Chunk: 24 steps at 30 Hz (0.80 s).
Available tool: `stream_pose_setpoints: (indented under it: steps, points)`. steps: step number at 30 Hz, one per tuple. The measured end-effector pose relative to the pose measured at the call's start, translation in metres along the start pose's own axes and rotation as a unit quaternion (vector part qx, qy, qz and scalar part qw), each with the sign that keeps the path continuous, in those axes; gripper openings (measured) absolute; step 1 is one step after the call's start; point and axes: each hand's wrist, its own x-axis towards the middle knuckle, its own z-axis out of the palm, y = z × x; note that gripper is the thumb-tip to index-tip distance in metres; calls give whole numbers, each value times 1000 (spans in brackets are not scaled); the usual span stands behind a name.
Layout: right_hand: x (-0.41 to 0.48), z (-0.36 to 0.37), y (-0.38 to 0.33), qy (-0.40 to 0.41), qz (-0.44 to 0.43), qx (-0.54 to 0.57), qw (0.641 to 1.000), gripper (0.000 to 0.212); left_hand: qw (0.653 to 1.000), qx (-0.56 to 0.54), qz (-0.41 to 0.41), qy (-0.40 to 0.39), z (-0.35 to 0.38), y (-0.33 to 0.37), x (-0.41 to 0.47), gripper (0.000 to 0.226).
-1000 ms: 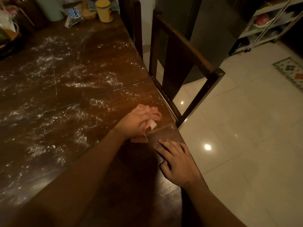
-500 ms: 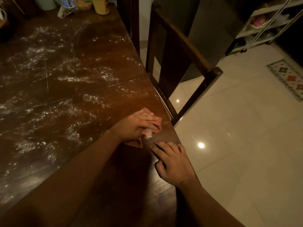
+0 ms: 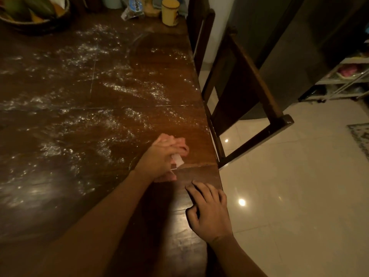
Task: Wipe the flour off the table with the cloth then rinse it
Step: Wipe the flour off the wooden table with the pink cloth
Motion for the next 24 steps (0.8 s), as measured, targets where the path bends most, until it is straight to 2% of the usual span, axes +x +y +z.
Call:
stream_pose_setpoints:
  steps: [2,4,7,9,11,12,16,18,19,21,24]
  points:
    - [1,0,0,-8,1,-6,1000,51,991,28,-103,83,3,7,6,60]
    - [1,-3,1,-33,-6,-3,999,54,973,46,-189,125,12,25,20,64]
    - [3,-8,5,-80,-21,24,996,64,952,80,-276,106,20,49,58,74]
    - [5,-21,19,-128,-75,50,988,66,955,84,-272,88,24,60,84,70]
    - [16,-46,47,-182,-155,36,970,62,969,86,-218,73,29,71,101,63]
    - [23,-63,62,-185,-188,19,964,59,976,77,-193,58,34,77,103,62]
    - [76,-148,100,-101,-217,-7,971,46,992,-9,-125,-3,53,93,85,47]
    - [112,-185,107,-79,-234,-52,968,40,980,-125,-150,26,63,95,61,38]
    - [129,-201,109,-69,-240,-82,965,40,973,-148,-168,51,65,98,45,37]
    - [158,-228,117,-63,-227,-127,964,46,972,-117,-191,71,67,108,17,51]
    - [183,-246,140,-98,-172,-155,968,55,969,-35,-238,60,71,122,-8,68]
